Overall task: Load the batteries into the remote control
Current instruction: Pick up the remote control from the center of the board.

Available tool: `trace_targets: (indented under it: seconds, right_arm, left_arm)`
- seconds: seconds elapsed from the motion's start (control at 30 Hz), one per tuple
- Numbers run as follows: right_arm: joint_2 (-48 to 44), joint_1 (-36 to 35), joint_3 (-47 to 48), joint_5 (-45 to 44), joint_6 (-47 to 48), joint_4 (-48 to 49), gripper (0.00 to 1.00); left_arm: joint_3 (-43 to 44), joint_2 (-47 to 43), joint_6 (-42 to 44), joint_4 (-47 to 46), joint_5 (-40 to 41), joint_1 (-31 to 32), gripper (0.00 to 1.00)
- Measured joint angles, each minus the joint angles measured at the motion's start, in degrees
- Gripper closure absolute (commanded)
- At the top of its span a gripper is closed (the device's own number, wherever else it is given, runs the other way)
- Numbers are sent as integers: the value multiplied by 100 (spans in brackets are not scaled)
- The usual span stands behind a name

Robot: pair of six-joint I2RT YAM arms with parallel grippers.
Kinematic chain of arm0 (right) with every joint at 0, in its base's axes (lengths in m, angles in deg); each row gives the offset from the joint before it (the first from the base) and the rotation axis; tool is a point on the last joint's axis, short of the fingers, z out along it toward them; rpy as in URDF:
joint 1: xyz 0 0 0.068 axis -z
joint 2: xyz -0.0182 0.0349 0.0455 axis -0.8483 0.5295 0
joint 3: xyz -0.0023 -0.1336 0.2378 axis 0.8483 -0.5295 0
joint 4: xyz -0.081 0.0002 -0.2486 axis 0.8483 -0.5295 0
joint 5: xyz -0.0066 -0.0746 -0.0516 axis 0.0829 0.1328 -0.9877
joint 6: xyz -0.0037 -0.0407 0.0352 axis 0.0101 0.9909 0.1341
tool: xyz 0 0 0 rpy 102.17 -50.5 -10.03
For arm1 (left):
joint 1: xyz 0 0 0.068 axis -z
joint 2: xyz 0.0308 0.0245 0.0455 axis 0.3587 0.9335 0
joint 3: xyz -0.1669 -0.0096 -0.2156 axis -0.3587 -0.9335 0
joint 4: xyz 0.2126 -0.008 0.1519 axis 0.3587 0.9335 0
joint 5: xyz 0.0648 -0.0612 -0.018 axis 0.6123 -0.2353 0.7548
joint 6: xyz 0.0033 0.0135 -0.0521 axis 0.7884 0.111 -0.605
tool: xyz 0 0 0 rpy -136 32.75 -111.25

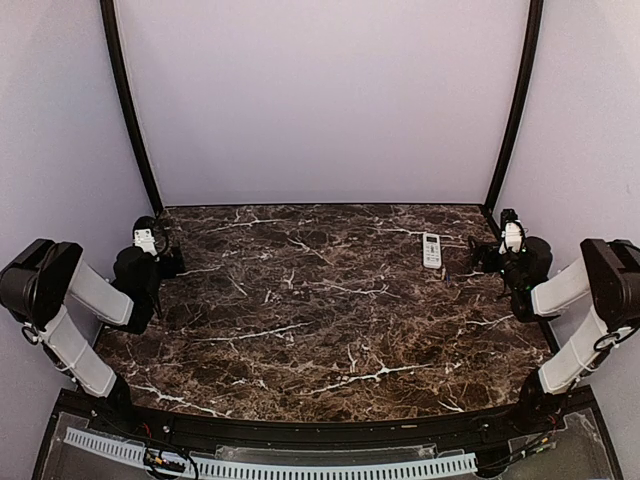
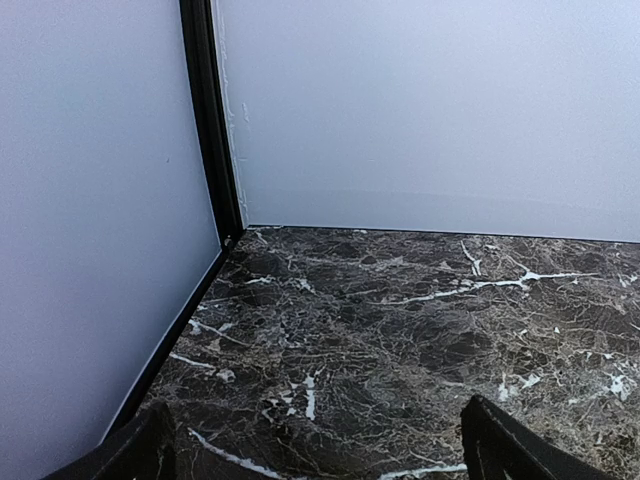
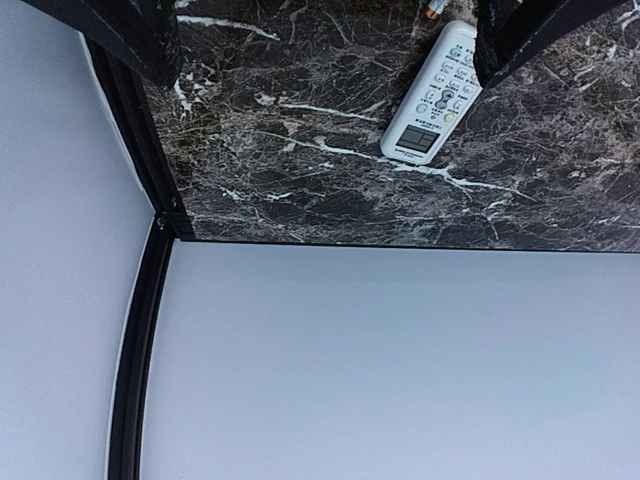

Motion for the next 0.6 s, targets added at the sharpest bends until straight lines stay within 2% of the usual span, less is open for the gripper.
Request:
trace_targets:
  seconds: [0.3,0.4,0.5,0.53,0.6]
  right_arm:
    - [-20,0,7,7,0,-42,1]
    - [-455,0,203,-61,-24,-892,2]
    - [-1108,0,874,-55,-179,-2059,8]
    - [-1274,0,1152,66,-275,-2387,10]
    - [-1473,2,1602,404,-439,-2889,12]
  left_arm:
    - [0,0,-2,4,-24,-9,1]
    - [4,0,-26,92,-181,-111,1]
    - [83,-24,-116,348,-236,-227,1]
    - [164,-76,-125,544,-236,-236,1]
    - [697,-260,-138,1515,-28,-197,1]
